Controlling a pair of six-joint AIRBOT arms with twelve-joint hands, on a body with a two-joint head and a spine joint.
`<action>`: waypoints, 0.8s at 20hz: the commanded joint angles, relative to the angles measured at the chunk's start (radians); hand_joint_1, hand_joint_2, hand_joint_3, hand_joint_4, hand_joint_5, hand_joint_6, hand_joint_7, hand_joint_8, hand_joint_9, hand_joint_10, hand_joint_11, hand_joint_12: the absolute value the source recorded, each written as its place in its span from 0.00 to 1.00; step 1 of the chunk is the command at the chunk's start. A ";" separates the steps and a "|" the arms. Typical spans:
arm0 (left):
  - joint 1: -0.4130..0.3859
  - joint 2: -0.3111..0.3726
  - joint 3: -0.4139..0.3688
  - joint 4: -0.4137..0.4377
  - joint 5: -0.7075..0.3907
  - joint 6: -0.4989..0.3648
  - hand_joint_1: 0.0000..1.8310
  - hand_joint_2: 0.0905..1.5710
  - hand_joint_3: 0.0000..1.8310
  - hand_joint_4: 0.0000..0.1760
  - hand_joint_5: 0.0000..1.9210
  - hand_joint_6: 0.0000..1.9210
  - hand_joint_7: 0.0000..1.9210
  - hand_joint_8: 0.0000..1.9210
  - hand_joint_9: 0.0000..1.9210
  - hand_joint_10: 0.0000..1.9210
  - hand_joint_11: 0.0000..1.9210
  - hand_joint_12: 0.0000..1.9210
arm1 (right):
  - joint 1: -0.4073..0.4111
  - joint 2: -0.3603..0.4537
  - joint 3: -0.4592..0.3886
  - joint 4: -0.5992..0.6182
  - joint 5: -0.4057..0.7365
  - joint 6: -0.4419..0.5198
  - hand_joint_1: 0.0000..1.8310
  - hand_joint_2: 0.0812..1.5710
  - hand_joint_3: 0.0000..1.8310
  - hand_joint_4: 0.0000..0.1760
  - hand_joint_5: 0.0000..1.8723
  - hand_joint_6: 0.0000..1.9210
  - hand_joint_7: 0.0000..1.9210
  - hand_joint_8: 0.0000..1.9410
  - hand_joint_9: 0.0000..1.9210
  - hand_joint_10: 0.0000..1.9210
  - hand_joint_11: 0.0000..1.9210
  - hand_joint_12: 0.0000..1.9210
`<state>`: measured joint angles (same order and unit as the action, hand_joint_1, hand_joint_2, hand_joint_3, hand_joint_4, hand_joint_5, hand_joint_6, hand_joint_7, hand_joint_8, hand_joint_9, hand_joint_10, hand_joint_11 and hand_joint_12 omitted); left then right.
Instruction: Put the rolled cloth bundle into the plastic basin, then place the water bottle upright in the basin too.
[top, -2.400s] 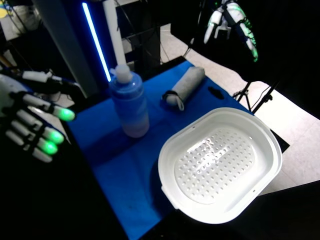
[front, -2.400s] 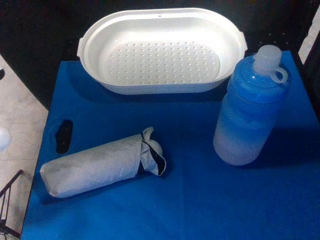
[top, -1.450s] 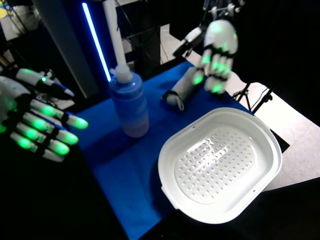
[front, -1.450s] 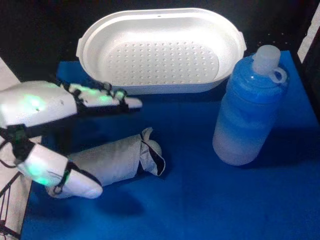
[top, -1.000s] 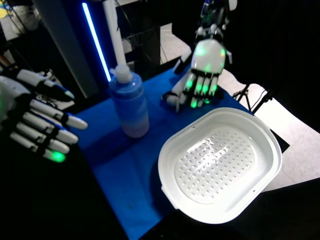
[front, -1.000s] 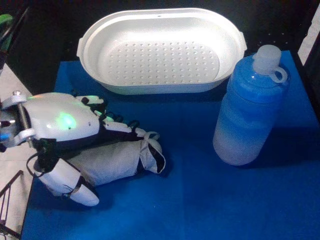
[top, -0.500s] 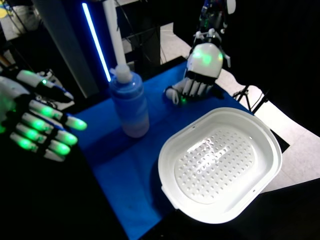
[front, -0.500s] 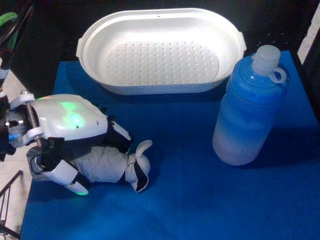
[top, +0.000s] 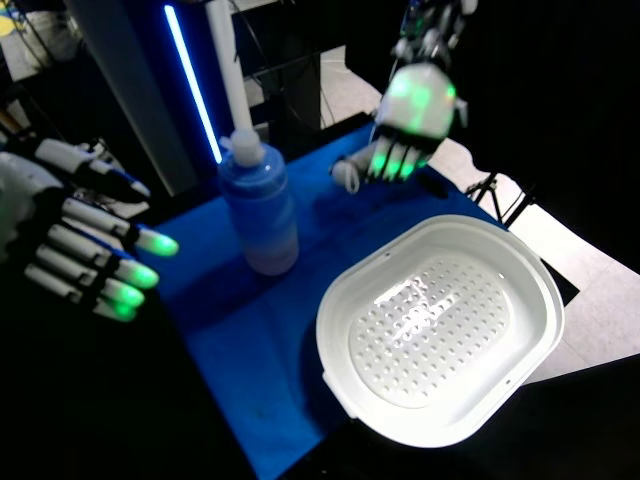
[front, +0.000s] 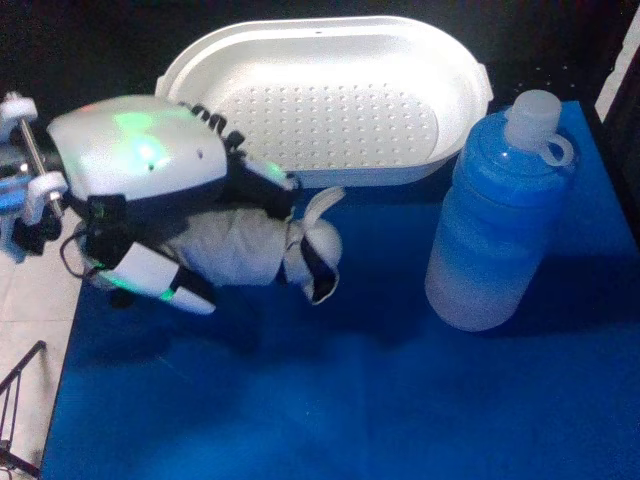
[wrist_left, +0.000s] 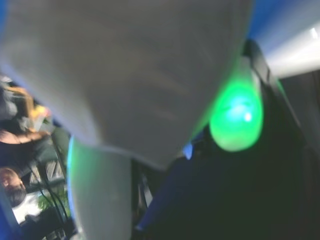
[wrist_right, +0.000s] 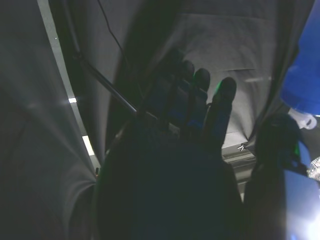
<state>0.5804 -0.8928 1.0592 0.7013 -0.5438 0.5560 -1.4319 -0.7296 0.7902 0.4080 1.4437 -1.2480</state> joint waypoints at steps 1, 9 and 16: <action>-0.034 0.000 0.009 -0.047 -0.135 -0.002 0.93 0.68 0.00 0.73 0.46 1.00 0.62 1.00 0.77 1.00 0.83 1.00 | 0.012 0.000 0.004 0.004 0.121 0.007 0.16 0.92 0.00 0.39 0.22 0.00 0.15 0.00 0.12 0.00 0.11 0.11; -0.189 -0.185 0.234 -0.229 -0.091 0.085 0.98 0.67 0.00 1.00 0.36 1.00 0.47 1.00 0.57 1.00 0.64 1.00 | 0.012 -0.020 0.018 0.004 0.121 0.007 0.14 0.91 0.00 0.49 0.23 0.00 0.15 0.00 0.12 0.00 0.12 0.11; -0.228 -0.407 0.512 -0.438 0.052 0.170 0.96 0.70 0.00 1.00 0.41 1.00 0.52 1.00 0.64 1.00 0.71 1.00 | 0.019 -0.037 0.035 0.002 0.121 0.007 0.17 0.91 0.00 0.41 0.23 0.00 0.16 0.00 0.10 0.00 0.09 0.09</action>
<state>0.3759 -1.3117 1.5879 0.2836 -0.3798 0.7307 -1.4250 -0.7666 0.8192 0.4110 1.4422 -1.2480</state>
